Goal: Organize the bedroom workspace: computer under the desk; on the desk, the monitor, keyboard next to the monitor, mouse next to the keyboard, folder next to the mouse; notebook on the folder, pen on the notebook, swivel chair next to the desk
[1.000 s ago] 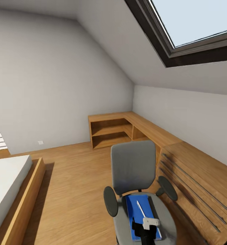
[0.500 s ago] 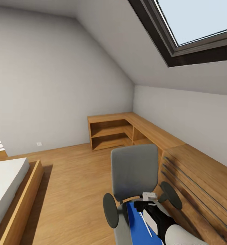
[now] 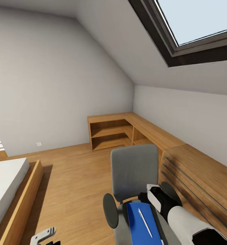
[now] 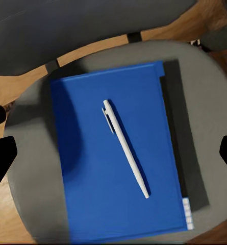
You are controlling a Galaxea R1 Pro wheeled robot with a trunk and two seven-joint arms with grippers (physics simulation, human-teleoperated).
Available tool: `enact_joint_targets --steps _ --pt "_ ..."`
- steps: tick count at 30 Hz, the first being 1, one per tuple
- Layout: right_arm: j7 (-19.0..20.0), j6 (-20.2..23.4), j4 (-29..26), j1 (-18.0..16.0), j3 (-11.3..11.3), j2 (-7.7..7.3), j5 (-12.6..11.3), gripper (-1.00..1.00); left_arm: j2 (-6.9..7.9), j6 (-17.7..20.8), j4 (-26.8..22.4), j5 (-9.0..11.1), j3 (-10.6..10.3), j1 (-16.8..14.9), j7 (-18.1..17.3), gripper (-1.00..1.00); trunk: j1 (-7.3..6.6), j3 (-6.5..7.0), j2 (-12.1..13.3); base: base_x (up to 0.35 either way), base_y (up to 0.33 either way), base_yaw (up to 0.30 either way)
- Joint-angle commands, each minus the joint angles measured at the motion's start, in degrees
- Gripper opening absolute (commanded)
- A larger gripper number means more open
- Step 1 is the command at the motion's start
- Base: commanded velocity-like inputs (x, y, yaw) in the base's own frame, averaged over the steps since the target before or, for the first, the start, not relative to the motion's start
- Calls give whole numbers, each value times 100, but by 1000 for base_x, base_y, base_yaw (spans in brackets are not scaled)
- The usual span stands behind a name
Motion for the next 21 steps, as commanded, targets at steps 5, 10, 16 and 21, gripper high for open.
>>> enact_joint_targets --steps 5,10,16,21 --pt "-49 233 -33 -12 48 -22 -85 100 43 380 -74 947 151 -377 48 100 2 -8 -7 0 0 0" --pt "-27 279 -95 -14 55 -26 -80 100 247 403 -77 2066 694 -475 75 100 23 -26 -47 0 0 0" --pt "-27 271 -99 -14 58 -99 -59 100 271 284 660 2082 549 -478 47 100 155 -133 -287 0 0 0" --pt "-14 220 -66 -7 125 -115 -56 100 262 -282 917 1670 523 -478 33 100 265 -223 -488 0 0 0"
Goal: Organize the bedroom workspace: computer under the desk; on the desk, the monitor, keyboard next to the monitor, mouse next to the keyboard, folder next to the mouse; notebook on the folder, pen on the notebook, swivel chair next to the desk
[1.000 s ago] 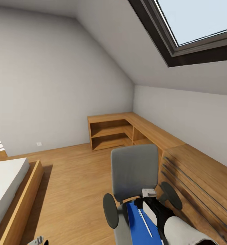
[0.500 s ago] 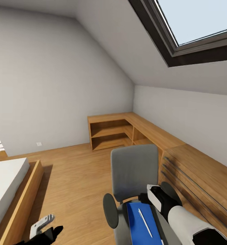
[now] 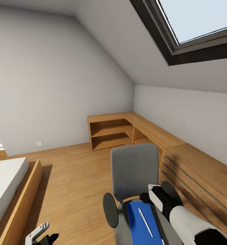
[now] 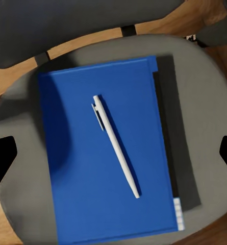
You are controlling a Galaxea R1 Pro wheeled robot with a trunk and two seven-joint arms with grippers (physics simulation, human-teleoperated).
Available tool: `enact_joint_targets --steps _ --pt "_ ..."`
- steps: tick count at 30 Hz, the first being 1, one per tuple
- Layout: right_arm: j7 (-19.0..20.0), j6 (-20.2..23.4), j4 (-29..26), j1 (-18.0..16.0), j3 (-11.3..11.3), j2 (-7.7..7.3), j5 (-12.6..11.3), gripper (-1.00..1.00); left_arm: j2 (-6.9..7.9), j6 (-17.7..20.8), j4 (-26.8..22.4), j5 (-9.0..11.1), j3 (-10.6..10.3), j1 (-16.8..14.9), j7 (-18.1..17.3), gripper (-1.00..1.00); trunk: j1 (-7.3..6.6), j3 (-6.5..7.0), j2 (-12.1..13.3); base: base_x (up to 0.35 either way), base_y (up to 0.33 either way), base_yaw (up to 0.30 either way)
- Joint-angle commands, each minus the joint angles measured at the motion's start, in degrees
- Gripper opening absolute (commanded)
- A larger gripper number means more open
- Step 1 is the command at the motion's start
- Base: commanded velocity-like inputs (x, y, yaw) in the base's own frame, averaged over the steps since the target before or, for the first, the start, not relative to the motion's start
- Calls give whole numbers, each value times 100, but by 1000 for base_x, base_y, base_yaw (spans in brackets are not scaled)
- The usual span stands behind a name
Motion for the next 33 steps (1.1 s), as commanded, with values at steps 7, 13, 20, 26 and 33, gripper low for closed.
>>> enact_joint_targets --steps 7,13,20,26,33 --pt "-15 -425 81 -1 108 24 -68 100 -8 -332 243 -459 10 0 43 100 156 -133 -288 0 0 0" --pt "-6 -469 103 6 205 36 -70 100 -11 -360 273 -494 24 0 43 100 287 -241 -529 0 0 0" --pt "22 -476 92 6 220 38 -77 100 -8 -364 278 -499 31 0 39 100 441 -367 -810 0 0 0" --pt "18 -471 80 7 220 31 -77 100 4 -373 278 -485 78 0 44 100 573 -474 -1050 0 0 0" --pt "18 -473 89 7 220 33 -78 100 6 -371 278 -482 128 0 45 100 727 -600 -1331 0 0 0"
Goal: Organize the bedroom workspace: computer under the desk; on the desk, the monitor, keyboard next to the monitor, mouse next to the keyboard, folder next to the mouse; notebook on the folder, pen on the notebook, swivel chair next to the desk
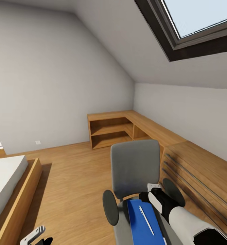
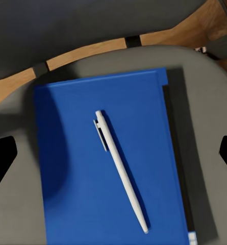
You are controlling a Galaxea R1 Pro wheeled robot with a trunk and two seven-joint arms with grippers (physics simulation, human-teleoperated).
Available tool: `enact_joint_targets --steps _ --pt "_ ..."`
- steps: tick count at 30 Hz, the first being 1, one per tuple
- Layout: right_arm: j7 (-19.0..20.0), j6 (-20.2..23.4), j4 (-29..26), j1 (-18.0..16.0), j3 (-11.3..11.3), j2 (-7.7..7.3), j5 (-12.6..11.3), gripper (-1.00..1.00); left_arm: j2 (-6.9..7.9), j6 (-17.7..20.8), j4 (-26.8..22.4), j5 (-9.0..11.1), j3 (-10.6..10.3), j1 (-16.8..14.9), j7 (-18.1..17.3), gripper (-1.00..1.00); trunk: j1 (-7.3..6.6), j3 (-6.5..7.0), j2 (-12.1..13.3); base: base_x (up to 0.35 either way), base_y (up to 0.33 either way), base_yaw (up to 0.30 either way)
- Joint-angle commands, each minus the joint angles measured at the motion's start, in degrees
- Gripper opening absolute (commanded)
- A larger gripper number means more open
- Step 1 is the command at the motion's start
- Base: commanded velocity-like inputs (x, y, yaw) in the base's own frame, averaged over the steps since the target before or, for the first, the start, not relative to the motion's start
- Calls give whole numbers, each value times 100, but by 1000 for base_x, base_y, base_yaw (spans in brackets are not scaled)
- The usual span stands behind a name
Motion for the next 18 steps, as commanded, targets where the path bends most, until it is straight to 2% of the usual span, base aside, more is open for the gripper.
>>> enact_joint_targets --steps 1,18 --pt "-47 20 -10 -4 46 -4 -60 100 2 16 -11 61 -1 0 46 100 23 -25 -46 0 0 0" --pt "-36 44 110 -4 194 16 -36 100 -6 21 -11 70 120 0 39 100 397 -330 -728 0 0 0"
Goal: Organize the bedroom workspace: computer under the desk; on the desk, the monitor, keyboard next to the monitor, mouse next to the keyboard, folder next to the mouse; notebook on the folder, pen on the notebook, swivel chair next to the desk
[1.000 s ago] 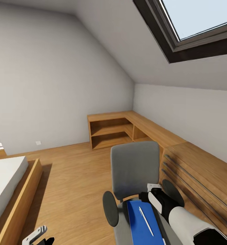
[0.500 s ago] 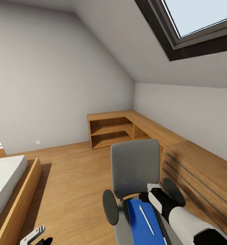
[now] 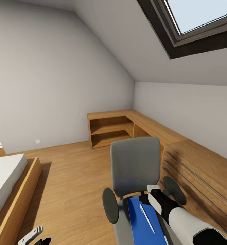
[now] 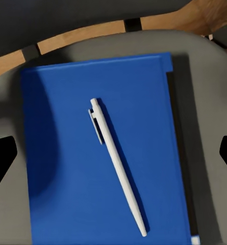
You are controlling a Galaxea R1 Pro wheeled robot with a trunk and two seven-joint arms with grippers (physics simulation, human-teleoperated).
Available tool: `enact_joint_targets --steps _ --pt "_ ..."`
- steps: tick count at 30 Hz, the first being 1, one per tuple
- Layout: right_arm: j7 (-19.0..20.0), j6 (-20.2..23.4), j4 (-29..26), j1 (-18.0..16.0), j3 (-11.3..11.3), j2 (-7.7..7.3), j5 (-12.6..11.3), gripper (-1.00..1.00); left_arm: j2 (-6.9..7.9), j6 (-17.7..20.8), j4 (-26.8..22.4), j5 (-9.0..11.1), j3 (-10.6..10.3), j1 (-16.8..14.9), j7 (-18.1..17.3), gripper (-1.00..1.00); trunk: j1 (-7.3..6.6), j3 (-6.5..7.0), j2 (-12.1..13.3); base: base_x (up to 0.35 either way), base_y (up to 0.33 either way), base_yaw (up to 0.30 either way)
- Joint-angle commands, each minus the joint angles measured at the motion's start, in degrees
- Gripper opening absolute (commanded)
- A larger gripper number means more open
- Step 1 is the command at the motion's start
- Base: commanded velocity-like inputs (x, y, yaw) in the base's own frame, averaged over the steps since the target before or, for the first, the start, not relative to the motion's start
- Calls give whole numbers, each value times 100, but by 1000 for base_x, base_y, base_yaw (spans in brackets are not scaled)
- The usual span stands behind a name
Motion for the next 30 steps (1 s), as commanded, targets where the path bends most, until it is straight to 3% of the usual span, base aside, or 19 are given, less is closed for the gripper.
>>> enact_joint_targets --steps 1,5,9,12,19,30 --pt "-43 22 -3 -4 59 0 -48 100 2 15 -10 61 -1 1 47 100 23 -24 -46 0 0 0" --pt "8 22 11 -4 157 30 -8 100 2 12 -10 58 1 1 47 100 111 -96 -206 0 0 0" --pt "320 22 17 -4 426 54 21 100 1 11 -14 54 1 1 46 100 199 -168 -366 0 0 0" --pt "430 21 19 -4 508 56 24 100 1 -7 -17 53 1 1 42 100 265 -222 -487 0 0 0" --pt "503 18 20 -4 563 54 30 100 1 -316 -19 44 -3 1 30 100 419 -347 -767 0 0 0" --pt "501 22 20 -4 566 53 36 100 -4 -348 -19 35 -2 1 30 100 660 -545 -1209 0 0 0"
